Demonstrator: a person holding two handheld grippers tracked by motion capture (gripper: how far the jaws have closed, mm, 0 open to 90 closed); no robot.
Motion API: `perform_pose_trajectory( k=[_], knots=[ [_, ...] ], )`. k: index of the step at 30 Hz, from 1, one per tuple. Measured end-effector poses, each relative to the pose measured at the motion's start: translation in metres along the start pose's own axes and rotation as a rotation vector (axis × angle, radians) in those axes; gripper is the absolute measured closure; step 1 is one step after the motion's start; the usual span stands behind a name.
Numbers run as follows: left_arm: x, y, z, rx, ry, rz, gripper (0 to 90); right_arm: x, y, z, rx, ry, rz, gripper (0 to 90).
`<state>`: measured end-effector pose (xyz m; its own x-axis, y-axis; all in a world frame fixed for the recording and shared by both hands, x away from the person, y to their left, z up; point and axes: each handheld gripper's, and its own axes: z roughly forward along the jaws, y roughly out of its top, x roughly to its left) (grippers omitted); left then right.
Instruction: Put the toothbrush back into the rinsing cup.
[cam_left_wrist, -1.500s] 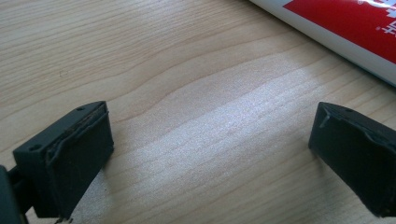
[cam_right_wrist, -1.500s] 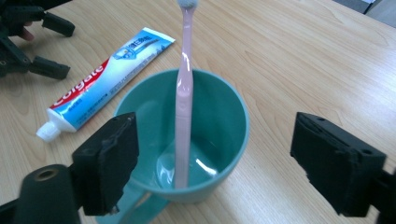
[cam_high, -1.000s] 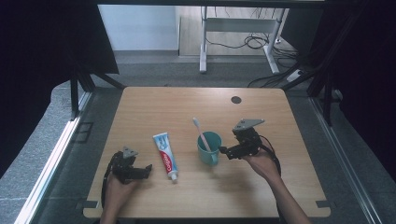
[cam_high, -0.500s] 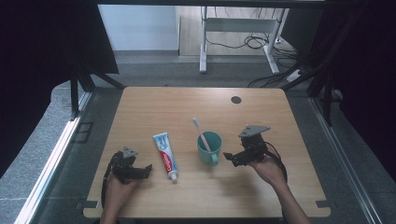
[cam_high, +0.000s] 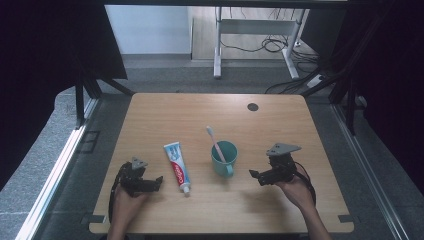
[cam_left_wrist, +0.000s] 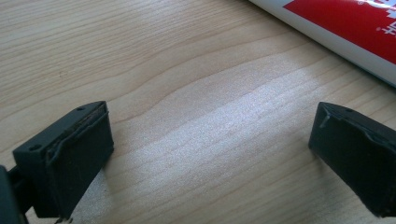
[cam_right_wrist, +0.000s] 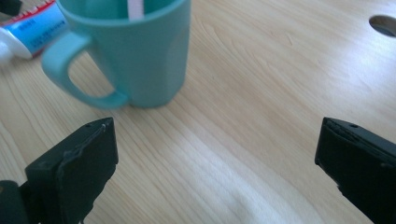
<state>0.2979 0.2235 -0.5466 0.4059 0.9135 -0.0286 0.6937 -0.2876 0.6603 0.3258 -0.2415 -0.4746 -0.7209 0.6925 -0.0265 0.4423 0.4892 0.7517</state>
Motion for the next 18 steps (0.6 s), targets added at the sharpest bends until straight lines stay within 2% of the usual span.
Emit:
perform_pose_trajectory(
  k=[10, 18],
  knots=[
    [0.000, 0.000, 0.000, 0.000, 0.000, 0.000, 0.0, -0.004, -0.032, -0.001, 0.011, -0.031, 0.031, 0.0],
    [0.000, 0.000, 0.000, 0.001, 0.004, -0.004, 0.0, -0.006, -0.050, 0.000, 0.019, -0.041, 0.042, 0.1]
  ],
)
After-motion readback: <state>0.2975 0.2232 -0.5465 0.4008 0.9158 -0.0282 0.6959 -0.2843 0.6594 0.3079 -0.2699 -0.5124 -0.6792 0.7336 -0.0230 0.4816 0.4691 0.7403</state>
